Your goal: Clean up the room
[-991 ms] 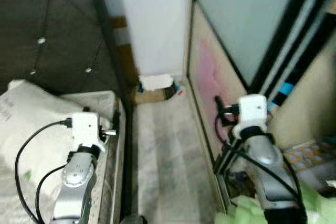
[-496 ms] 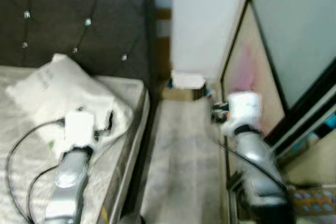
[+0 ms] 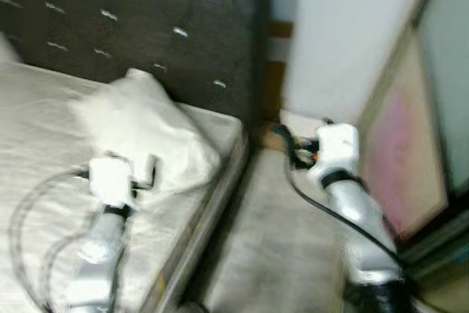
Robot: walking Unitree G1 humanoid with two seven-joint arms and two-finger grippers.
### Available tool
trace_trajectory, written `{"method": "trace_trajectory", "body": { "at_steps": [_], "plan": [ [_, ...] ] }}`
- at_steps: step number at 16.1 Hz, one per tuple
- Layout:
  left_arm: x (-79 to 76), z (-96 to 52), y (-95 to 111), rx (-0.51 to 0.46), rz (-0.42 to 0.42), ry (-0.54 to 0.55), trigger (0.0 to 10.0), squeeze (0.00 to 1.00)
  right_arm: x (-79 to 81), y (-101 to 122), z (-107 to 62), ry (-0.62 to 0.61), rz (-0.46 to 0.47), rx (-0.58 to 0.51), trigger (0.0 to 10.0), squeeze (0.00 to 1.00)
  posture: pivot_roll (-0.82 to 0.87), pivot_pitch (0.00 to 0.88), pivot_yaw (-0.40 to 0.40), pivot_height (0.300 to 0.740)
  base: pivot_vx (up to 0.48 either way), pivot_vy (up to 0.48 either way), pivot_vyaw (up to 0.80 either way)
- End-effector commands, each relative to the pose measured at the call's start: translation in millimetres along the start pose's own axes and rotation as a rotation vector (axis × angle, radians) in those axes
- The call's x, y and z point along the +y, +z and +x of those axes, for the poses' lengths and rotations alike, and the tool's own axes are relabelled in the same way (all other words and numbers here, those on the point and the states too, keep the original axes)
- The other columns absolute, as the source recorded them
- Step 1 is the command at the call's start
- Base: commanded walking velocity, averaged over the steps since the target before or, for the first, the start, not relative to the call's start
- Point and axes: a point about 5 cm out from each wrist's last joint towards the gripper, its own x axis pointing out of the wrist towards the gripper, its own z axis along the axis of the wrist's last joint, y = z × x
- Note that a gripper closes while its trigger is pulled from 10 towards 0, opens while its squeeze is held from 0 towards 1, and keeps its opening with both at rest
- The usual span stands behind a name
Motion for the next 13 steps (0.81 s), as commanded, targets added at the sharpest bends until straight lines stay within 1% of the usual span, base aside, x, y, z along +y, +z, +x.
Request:
{"method": "trace_trajectory", "body": {
  "at_steps": [1,3,5,7,8,9,10,11,13],
  "plan": [
    [4.2,-0.1,1.5,-0.001,0.014,0.009,10.0,0.0,2.0,0.3,1.4,0.006,0.016,-0.001,10.0,0.0,-0.09,0.0,0.014,0.74,0.0,0.0,0.8],
    [4.4,1.5,2.1,-0.005,0.007,0.007,10.0,0.0,2.6,0.8,2.8,0.007,0.017,-0.004,10.0,0.0,-0.09,0.0,0.008,0.74,0.0,0.0,0.8],
    [6.1,6.1,7.2,-0.035,0.014,0.012,10.0,0.0,4.0,1.3,6.1,0.011,0.017,-0.01,10.0,0.0,-0.08,0.0,0.007,0.74,0.0,0.0,0.8],
    [7.5,9.6,8.2,-0.024,0.011,0.033,10.0,0.0,5.7,3.3,10.1,0.02,0.016,-0.02,10.0,0.0,-0.08,0.0,0.002,0.74,0.0,0.0,0.8],
    [7.7,10.0,8.1,-0.005,0.04,0.081,10.0,0.0,5.6,4.0,12.1,0.022,0.014,-0.022,10.0,0.0,-0.08,0.0,-0.006,0.74,0.0,0.0,0.8],
    [6.2,9.6,9.2,-0.008,0.039,0.081,10.0,0.0,5.4,4.6,13.1,0.022,0.011,-0.024,10.0,0.0,-0.07,0.0,-0.006,0.74,0.0,0.0,0.8],
    [4.2,7.3,11.4,-0.05,0.008,0.02,10.0,0.0,5.8,4.7,12.7,0.02,0.012,-0.023,10.0,0.0,-0.07,0.0,-0.004,0.74,0.0,0.0,0.8],
    [5.7,3.9,11.2,-0.065,-0.025,0.011,10.0,0.0,7.4,2.2,10.7,0.013,0.024,-0.015,10.0,0.0,-0.07,0.0,0.004,0.74,0.0,0.0,0.8],
    [7.7,1.2,13.5,-0.08,-0.01,0.023,10.0,0.0,12.4,-3.0,7.3,0.011,0.042,-0.004,10.0,0.0,-0.08,0.0,0.024,0.74,0.0,0.0,0.8]
  ]
}}
